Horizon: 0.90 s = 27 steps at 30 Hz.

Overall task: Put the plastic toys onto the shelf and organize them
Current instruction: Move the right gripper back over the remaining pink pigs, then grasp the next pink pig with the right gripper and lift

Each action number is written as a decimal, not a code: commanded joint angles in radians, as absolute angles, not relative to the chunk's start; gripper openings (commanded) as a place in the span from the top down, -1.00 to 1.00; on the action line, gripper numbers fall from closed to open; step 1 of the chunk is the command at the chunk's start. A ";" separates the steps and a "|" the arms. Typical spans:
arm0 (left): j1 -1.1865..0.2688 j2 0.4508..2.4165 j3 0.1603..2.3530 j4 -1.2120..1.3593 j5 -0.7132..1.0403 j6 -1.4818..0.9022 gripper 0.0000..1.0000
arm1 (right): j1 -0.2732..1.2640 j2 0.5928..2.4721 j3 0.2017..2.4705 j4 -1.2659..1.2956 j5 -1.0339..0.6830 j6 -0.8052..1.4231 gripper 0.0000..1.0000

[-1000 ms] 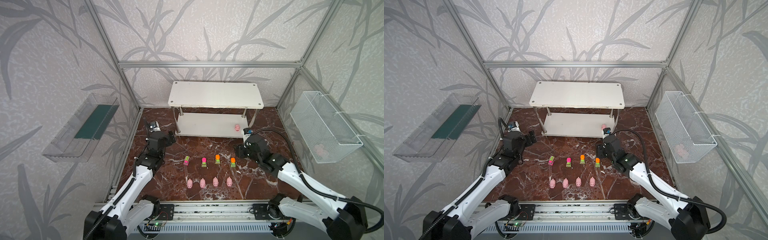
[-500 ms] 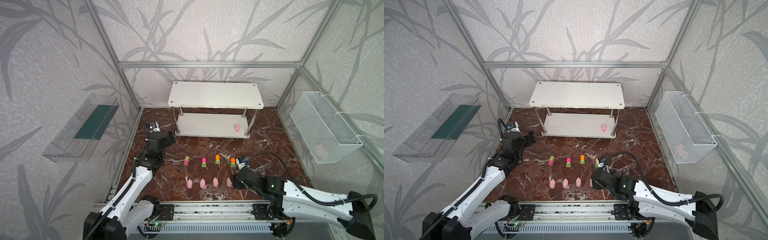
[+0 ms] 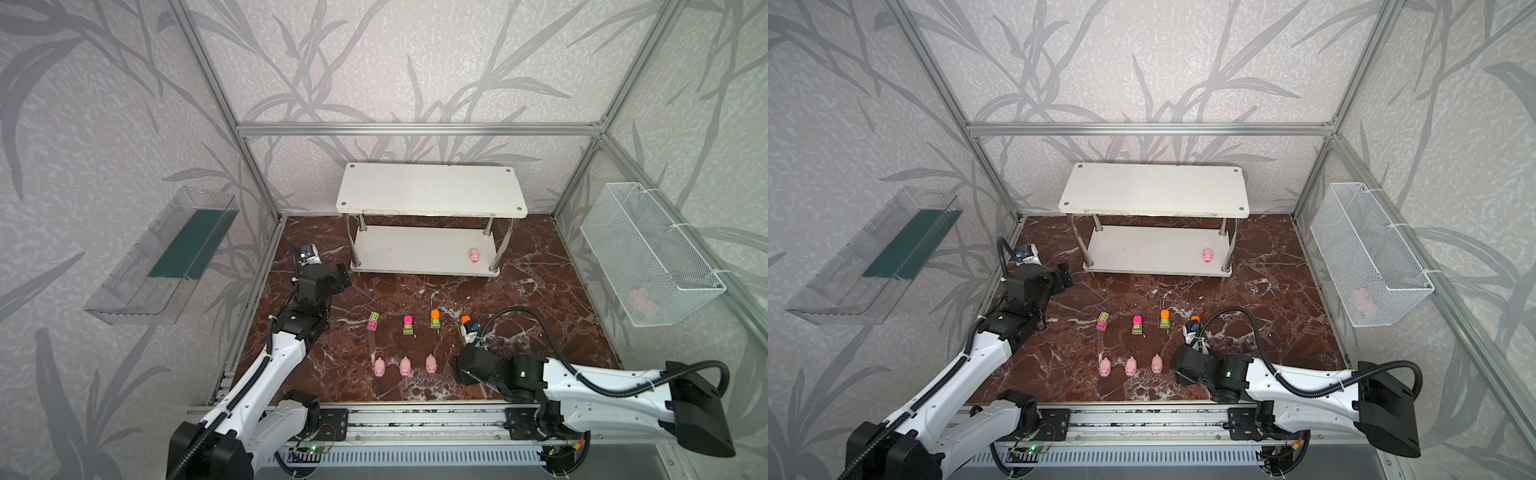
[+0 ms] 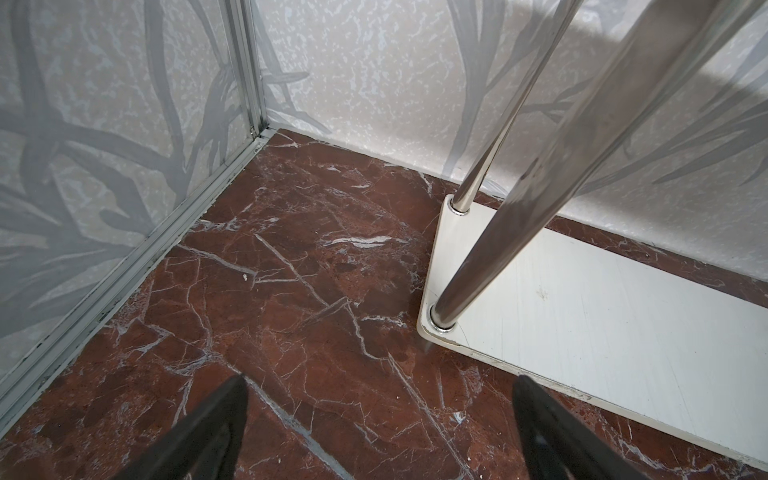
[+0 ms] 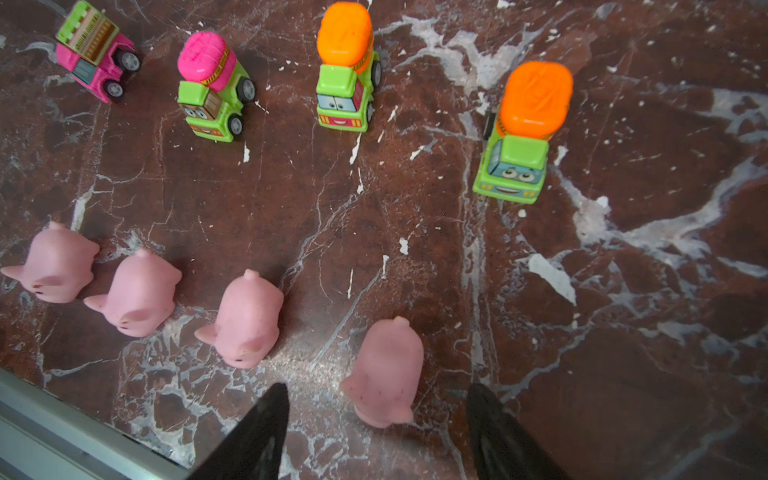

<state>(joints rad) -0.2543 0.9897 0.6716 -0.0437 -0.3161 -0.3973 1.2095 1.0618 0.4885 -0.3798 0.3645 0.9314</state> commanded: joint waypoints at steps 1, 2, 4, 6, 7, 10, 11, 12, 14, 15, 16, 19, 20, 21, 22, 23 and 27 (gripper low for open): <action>-0.258 0.994 0.665 -0.035 -0.332 -0.414 -0.93 | 1.220 1.084 0.492 -0.364 0.376 0.937 -0.37; -0.258 0.994 0.666 -0.035 -0.333 -0.414 -0.93 | 1.220 1.091 0.492 -0.362 0.375 0.940 -0.37; -0.258 0.994 0.667 -0.038 -0.331 -0.414 -0.94 | 1.220 1.110 0.489 -0.355 0.368 0.948 -0.37; -0.257 0.993 0.666 -0.040 -0.333 -0.414 -0.94 | 1.221 1.128 0.482 -0.338 0.365 0.953 -0.37; -0.257 0.993 0.665 -0.040 -0.334 -0.414 -0.93 | 1.222 1.137 0.482 -0.333 0.364 0.955 -0.38; -0.257 0.996 0.667 -0.040 -0.333 -0.414 -0.93 | 1.222 1.164 0.483 -0.320 0.365 0.959 -0.37; -0.257 0.997 0.667 -0.041 -0.333 -0.414 -0.93 | 1.222 1.171 0.481 -0.316 0.366 0.963 -0.38; -0.258 0.999 0.667 -0.040 -0.333 -0.414 -0.93 | 1.222 1.177 0.477 -0.314 0.368 0.968 -0.36; -0.256 0.998 0.667 -0.041 -0.334 -0.414 -0.94 | 1.221 1.182 0.471 -0.310 0.371 0.981 -0.33; -0.258 0.997 0.666 -0.041 -0.333 -0.414 -0.94 | 1.222 1.183 0.468 -0.310 0.375 0.983 -0.29; -0.258 0.998 0.666 -0.042 -0.335 -0.415 -0.93 | 1.221 1.186 0.468 -0.310 0.376 0.986 -0.25; -0.258 0.999 0.664 -0.041 -0.336 -0.416 -0.94 | 1.222 1.199 0.472 -0.313 0.377 0.990 -0.23; -0.258 1.000 0.664 -0.040 -0.336 -0.416 -0.93 | 1.221 1.207 0.475 -0.310 0.375 0.989 -0.22; -0.258 1.001 0.664 -0.041 -0.336 -0.416 -0.93 | 1.222 1.217 0.478 -0.308 0.371 0.989 -0.20; -0.258 1.000 0.664 -0.040 -0.335 -0.417 -0.93 | 1.222 1.229 0.482 -0.307 0.368 0.989 -0.19; -0.258 1.001 0.664 -0.040 -0.335 -0.417 -0.94 | 1.222 1.239 0.486 -0.308 0.365 0.989 -0.17; -0.258 1.002 0.661 -0.040 -0.333 -0.417 -0.94 | 1.222 1.268 0.498 -0.302 0.359 0.987 -0.16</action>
